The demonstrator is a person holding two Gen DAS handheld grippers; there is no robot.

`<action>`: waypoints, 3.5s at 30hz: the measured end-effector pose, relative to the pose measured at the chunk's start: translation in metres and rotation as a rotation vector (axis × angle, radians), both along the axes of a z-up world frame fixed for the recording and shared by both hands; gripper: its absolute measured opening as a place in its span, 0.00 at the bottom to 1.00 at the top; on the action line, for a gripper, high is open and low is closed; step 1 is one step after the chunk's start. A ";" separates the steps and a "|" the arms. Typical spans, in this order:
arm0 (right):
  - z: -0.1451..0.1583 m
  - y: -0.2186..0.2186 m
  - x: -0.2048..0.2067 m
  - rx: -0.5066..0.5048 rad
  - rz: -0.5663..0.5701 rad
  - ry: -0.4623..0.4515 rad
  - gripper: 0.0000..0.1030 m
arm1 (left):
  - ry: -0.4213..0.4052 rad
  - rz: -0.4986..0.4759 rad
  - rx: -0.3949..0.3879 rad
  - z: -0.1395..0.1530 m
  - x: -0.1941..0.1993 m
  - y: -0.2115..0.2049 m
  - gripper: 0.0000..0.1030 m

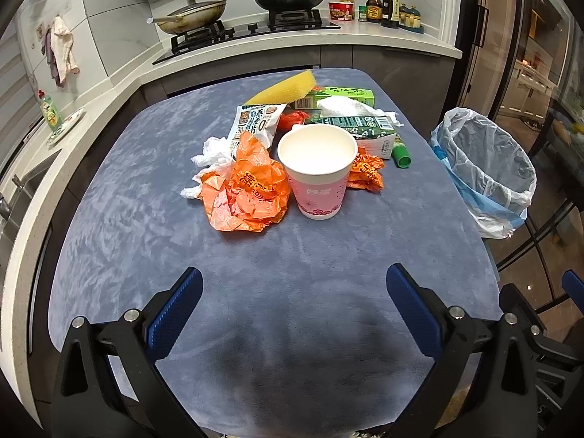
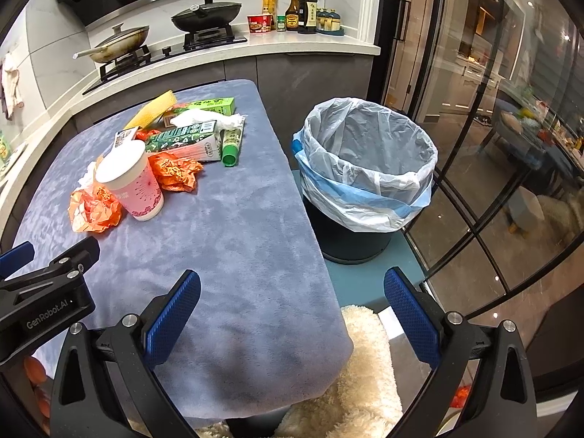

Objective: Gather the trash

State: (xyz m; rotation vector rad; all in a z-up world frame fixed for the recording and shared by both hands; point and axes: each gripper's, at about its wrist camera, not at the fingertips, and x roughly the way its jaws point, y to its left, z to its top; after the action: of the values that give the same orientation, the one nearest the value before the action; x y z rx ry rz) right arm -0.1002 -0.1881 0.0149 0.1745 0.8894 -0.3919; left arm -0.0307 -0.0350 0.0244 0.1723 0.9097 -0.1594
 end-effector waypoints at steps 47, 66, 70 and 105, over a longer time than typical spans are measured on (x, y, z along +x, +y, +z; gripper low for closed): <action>-0.007 -0.006 0.013 0.017 0.004 0.011 0.94 | 0.032 0.094 -0.057 -0.011 0.022 0.029 0.93; -0.024 0.025 0.098 0.037 0.146 0.040 0.93 | 0.148 0.243 -0.203 -0.061 0.128 0.098 0.67; -0.018 0.034 0.118 0.045 0.179 0.016 0.93 | 0.198 0.177 -0.230 -0.072 0.135 0.090 0.38; 0.024 0.004 0.111 0.172 0.232 -0.123 0.06 | 0.087 0.017 -0.230 -0.008 0.071 0.060 0.24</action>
State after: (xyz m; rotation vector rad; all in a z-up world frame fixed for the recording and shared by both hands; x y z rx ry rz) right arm 0.0106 -0.1838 0.0384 0.2481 0.8109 -0.0876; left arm 0.0402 0.0251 0.0159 -0.0560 0.9715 -0.2550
